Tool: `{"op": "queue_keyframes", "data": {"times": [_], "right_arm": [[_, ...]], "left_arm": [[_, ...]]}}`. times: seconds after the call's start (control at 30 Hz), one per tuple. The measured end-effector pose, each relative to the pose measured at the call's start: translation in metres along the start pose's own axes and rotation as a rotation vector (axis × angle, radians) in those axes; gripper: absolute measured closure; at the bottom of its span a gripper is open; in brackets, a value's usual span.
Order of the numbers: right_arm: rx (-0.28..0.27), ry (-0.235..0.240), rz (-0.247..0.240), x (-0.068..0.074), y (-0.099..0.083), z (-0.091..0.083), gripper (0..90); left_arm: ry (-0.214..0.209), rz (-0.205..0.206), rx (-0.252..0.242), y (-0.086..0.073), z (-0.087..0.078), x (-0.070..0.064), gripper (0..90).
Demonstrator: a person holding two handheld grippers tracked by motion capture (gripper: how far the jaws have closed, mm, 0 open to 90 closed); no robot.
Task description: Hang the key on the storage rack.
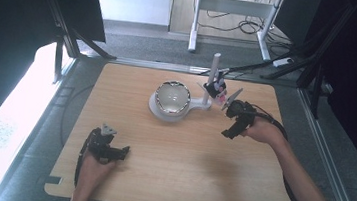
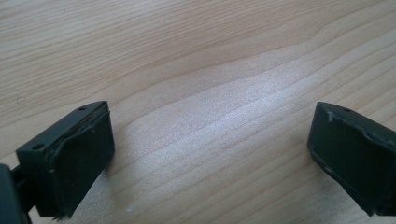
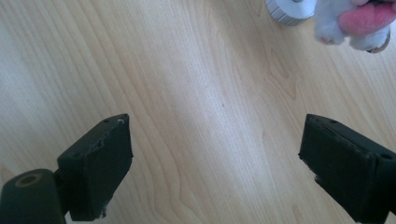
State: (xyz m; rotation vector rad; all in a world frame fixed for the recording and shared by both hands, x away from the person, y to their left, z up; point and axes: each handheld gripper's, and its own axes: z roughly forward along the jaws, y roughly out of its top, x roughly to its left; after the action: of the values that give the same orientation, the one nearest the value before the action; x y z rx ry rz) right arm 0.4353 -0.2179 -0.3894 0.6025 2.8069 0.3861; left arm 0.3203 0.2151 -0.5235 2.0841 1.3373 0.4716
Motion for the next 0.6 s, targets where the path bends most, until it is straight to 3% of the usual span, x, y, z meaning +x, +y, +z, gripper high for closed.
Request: {"op": "queue_keyframes", "data": {"times": [0.6], "right_arm": [[-0.052, -0.010, 0.040, 0.020, -0.044, -0.013, 4.1]], "left_arm": [[0.001, 0.001, -0.002, 0.000, 0.000, 0.000, 0.4]]}}
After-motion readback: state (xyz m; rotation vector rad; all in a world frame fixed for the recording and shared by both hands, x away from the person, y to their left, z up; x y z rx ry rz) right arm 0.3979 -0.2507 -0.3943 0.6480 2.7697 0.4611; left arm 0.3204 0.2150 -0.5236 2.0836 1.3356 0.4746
